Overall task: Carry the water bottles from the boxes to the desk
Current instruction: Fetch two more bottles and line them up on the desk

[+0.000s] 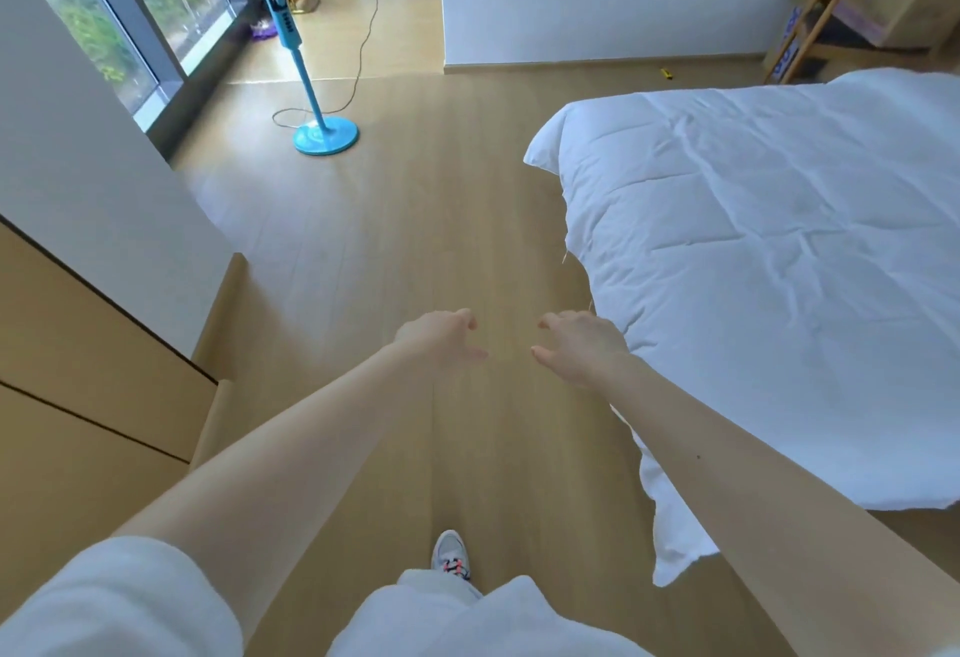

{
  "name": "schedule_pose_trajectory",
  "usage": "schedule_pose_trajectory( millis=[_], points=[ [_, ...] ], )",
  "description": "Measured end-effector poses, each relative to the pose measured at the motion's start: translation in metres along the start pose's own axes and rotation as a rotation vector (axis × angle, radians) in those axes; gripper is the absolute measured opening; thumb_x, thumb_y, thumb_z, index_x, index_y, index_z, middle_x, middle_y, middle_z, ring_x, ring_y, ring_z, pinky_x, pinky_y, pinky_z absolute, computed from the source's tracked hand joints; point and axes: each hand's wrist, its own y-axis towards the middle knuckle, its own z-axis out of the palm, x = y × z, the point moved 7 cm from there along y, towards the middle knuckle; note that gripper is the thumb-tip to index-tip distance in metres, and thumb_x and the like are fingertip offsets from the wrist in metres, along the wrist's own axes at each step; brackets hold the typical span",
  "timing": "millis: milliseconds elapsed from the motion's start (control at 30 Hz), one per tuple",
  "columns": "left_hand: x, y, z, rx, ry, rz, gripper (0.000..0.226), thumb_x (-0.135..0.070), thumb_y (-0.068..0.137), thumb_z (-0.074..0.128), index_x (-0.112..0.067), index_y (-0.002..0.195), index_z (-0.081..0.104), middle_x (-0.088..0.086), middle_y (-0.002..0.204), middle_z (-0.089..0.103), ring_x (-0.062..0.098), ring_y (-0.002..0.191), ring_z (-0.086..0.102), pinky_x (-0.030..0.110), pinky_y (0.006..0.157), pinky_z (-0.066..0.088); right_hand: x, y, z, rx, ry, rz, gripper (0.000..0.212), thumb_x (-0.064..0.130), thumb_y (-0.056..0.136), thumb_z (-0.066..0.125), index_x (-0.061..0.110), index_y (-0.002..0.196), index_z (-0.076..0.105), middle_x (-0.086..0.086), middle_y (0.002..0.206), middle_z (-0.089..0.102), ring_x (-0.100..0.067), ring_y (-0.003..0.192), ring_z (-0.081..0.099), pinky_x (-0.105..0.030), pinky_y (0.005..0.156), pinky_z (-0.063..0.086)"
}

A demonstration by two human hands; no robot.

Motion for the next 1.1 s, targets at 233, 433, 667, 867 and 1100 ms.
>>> schedule_pose_trajectory(
  millis=[233, 433, 667, 867, 1100],
  points=[
    [0.056, 0.076, -0.053, -0.022, -0.023, 0.000, 0.048, -0.044, 0.094, 0.053, -0.019, 0.135, 0.046, 0.004, 0.132, 0.056, 0.025, 0.117, 0.055, 0.036, 0.093, 0.047, 0.031, 0.069, -0.028, 0.014, -0.037, 0.004, 0.052, 0.046, 0.100, 0.040, 0.020, 0.144, 0.038, -0.002, 0.144, 0.044, -0.023, 0.132, 0.040, -0.035, 0.107, 0.031],
    [0.072, 0.115, -0.069, 0.007, -0.048, 0.002, 0.050, -0.046, 0.094, 0.052, -0.021, 0.136, 0.043, 0.001, 0.130, 0.056, 0.023, 0.114, 0.056, 0.035, 0.089, 0.047, 0.030, 0.122, -0.055, 0.020, -0.039, 0.015, 0.053, 0.044, 0.100, 0.041, 0.019, 0.146, 0.036, -0.003, 0.145, 0.044, -0.023, 0.133, 0.040, -0.035, 0.106, 0.032],
    [0.093, 0.169, -0.097, 0.020, -0.076, -0.092, 0.052, -0.046, 0.093, 0.054, -0.020, 0.136, 0.044, 0.003, 0.130, 0.057, 0.024, 0.116, 0.056, 0.036, 0.094, 0.047, 0.045, 0.206, -0.069, 0.025, -0.075, -0.123, 0.054, 0.046, 0.099, 0.042, 0.019, 0.145, 0.036, -0.004, 0.149, 0.039, -0.022, 0.140, 0.029, -0.035, 0.114, 0.025],
    [0.090, 0.251, -0.146, -0.009, -0.055, -0.180, 0.052, -0.044, 0.093, 0.055, -0.020, 0.136, 0.044, 0.005, 0.130, 0.057, 0.025, 0.117, 0.055, 0.034, 0.093, 0.046, 0.013, 0.301, -0.118, -0.006, -0.032, -0.179, 0.056, 0.046, 0.099, 0.041, 0.018, 0.147, 0.034, -0.005, 0.152, 0.034, -0.023, 0.141, 0.028, -0.037, 0.113, 0.026],
    [0.048, 0.348, -0.196, -0.049, -0.055, -0.207, 0.049, -0.040, 0.092, 0.056, -0.016, 0.134, 0.046, 0.009, 0.128, 0.056, 0.028, 0.115, 0.055, 0.039, 0.097, 0.046, -0.041, 0.392, -0.166, 0.003, 0.031, -0.194, 0.055, 0.046, 0.099, 0.041, 0.018, 0.147, 0.034, -0.003, 0.151, 0.038, -0.023, 0.138, 0.034, -0.035, 0.107, 0.032]
  ],
)
